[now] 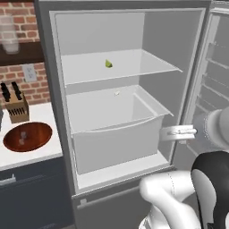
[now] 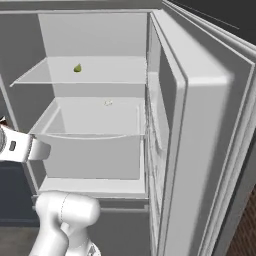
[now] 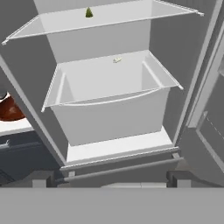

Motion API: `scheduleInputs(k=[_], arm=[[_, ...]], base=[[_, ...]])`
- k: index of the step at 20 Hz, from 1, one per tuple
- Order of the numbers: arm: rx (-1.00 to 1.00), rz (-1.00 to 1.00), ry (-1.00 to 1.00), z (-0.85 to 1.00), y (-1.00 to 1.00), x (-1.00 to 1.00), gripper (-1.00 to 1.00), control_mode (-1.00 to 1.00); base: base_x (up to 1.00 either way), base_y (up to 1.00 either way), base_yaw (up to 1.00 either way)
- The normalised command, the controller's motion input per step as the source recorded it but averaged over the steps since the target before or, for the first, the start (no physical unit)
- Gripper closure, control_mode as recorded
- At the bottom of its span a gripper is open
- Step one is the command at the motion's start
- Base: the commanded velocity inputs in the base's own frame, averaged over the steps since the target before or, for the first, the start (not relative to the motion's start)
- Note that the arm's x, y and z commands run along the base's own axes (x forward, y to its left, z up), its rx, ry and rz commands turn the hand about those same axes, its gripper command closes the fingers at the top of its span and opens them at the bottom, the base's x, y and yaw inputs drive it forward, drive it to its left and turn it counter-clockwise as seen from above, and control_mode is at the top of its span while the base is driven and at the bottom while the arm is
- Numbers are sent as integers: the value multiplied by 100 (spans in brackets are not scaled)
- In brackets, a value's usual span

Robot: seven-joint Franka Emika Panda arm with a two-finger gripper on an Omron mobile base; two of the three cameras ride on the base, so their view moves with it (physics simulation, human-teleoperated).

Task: Grab a lemon wedge from the fridge and one ice cube from the ice bowl, and put them in the glass of lemonade.

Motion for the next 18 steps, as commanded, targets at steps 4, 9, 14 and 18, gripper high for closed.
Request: scheduleInputs(k=[4,9,14,18], arm=[[0,0,0,0,0,0,-100,100],[0,0,0,0,0,0,-100,100],[0,7,-6,21,-7,-19,-100,-100],[-1,9,-21,64,-2,-55,-100,-100]], base=[[69,-8,1],[69,0,1],[11,0,2],[0,0,0]])
